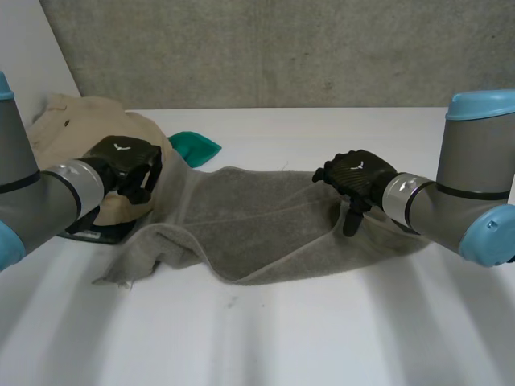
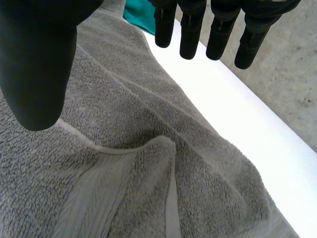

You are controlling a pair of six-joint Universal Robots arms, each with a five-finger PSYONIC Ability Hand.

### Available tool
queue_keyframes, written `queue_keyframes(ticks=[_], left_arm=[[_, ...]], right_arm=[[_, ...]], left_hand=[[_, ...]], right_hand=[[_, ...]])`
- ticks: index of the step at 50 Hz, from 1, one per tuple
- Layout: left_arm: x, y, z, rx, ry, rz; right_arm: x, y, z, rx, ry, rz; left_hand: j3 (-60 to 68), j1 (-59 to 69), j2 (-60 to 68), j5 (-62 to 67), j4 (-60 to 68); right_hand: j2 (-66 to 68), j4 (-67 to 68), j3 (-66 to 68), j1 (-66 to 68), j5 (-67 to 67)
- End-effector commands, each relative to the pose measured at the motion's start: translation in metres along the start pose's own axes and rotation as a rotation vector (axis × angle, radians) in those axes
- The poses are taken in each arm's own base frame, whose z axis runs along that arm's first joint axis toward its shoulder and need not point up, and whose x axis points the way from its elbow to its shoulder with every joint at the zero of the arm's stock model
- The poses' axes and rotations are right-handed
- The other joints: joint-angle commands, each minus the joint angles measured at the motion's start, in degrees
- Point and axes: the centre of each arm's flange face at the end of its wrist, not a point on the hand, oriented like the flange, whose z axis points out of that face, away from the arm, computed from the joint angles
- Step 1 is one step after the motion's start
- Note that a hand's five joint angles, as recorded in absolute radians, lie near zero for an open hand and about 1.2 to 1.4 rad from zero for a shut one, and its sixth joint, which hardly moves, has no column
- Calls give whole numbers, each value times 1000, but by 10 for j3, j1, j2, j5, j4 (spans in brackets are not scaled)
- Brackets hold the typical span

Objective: Fold the laundry.

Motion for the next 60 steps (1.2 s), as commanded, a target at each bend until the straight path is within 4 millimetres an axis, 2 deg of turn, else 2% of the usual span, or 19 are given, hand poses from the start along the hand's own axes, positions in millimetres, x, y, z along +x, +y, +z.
queue_keyframes(ticks=[1, 6, 11, 16, 20, 27, 31, 34, 35, 37, 39, 43, 45, 49, 50, 52, 54, 56, 60], left_arm=[[-13, -7, -17, -50, -108, -131], [-9, 3, -41, -149, -127, -190], [-6, 21, -52, -191, -143, -207], [0, 39, -48, -210, -133, -208], [5, 55, -35, -231, -117, -207], [14, 70, -23, -278, -97, -192], [16, 77, -16, -299, -101, -173], [17, 81, -10, -301, -99, -150], [18, 83, -7, -303, -97, -137], [18, 85, -5, -307, -94, -123], [20, 85, -2, -312, -84, -103], [19, 80, -5, -315, -72, -90], [18, 75, -8, -314, -66, -86], [13, 54, -20, -262, -52, -71], [12, 42, -28, -231, -46, -48], [11, 31, -37, -205, -38, -15], [14, 21, -50, -193, -15, 50], [18, 18, -57, -204, 9, 101], [28, 30, -65, -294, 81, 231]], right_arm=[[0, -4, -3, 13, -6, -65], [6, -7, -5, 23, 11, -225], [12, -6, -2, 29, 19, -395], [13, 3, 9, 15, 6, -521], [7, 19, 18, -23, -37, -585], [-5, 37, 24, -52, -114, -653], [-11, 44, 26, -52, -144, -663], [-11, 47, 30, -46, -137, -667], [-11, 49, 32, -42, -128, -667], [-10, 50, 34, -33, -114, -663], [-8, 50, 37, -24, -94, -655], [-3, 46, 34, -20, -60, -612], [1, 43, 28, -27, -48, -576], [24, 26, 2, -46, 8, -478], [32, 21, -16, -76, 19, -436], [41, 19, -35, -126, 27, -388], [47, 26, -62, -234, 3, -324], [46, 36, -78, -329, -42, -280], [34, 59, -116, -545, -200, -248]], left_hand=[[-103, -98, -108, -97, -110], [-275, -270, -281, -269, -282], [-339, -334, -345, -333, -347], [-339, -334, -345, -333, -347], [-338, -333, -343, -332, -345], [-323, -318, -328, -317, -330], [-257, -252, -263, -251, -265], [-118, -113, -123, -112, -125], [-11, -6, -16, -5, -18], [96, 101, 90, 102, 88], [120, 125, 114, 126, 112], [120, 125, 114, 126, 112], [120, 125, 114, 126, 112], [120, 125, 114, 126, 112], [120, 125, 114, 126, 112], [120, 125, 114, 126, 112], [120, 125, 114, 126, 112], [120, 125, 114, 126, 112], [120, 125, 114, 126, 112]], right_hand=[[21, 29, 31, 24, 37], [53, 61, 63, 56, 69], [103, 111, 113, 106, 119], [144, 151, 154, 147, 160], [144, 152, 154, 147, 160], [169, 177, 179, 172, 185], [194, 202, 204, 197, 210], [281, 289, 292, 284, 297], [360, 368, 370, 363, 376], [434, 442, 445, 437, 450], [621, 629, 631, 624, 637], [622, 629, 632, 624, 638], [622, 629, 632, 624, 638], [622, 629, 632, 624, 638], [622, 629, 632, 624, 638], [622, 629, 632, 624, 638], [622, 629, 632, 624, 638], [622, 629, 632, 624, 638], [622, 629, 632, 624, 638]])
